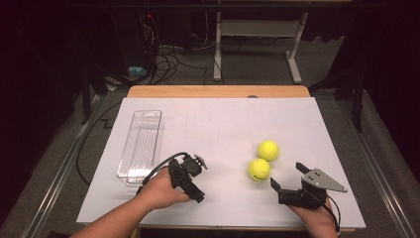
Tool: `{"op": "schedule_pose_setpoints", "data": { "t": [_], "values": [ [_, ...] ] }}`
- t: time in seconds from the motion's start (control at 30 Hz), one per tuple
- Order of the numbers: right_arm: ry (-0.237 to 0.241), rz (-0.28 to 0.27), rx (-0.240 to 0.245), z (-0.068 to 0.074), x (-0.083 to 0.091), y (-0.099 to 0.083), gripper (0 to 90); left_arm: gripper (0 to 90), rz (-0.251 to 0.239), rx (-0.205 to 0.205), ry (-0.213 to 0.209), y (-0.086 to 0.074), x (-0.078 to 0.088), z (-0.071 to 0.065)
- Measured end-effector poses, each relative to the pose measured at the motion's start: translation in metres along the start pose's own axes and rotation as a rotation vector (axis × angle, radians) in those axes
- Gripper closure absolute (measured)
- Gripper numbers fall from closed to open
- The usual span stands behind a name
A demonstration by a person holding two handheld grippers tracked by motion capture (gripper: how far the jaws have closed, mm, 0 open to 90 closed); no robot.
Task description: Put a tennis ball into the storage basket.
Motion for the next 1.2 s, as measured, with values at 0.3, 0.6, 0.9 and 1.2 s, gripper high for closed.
{"op": "schedule_pose_setpoints", "data": {
  "t": [0.3, 0.6, 0.9, 1.2],
  "values": [
    [0.034, 0.037, 0.013, 0.018, -0.010, -0.003, 0.0, 1.8, 0.016, 0.006, -0.015, 0.000, -0.002, 0.001],
    [0.035, 0.081, 0.024, 0.028, -0.026, -0.003, 3.0, 1.8, 0.029, -0.004, -0.023, -0.001, -0.005, -0.001],
    [0.016, 0.151, 0.003, 0.031, -0.050, -0.007, 14.0, 1.7, 0.030, -0.003, -0.034, -0.002, -0.003, -0.002],
    [0.012, 0.219, -0.011, 0.032, -0.060, -0.013, 23.4, 1.7, 0.031, -0.005, -0.037, -0.002, -0.002, -0.002]
  ]
}}
Point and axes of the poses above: each handheld gripper's, and its own axes: x roughly backward along the jaws, y roughly out of its top, z roughly to its left, the point moved 7 cm from there along -x, roughly forward along the jaws, and after that the axes turned 5 degrees about -z, right-handed, at the moved point
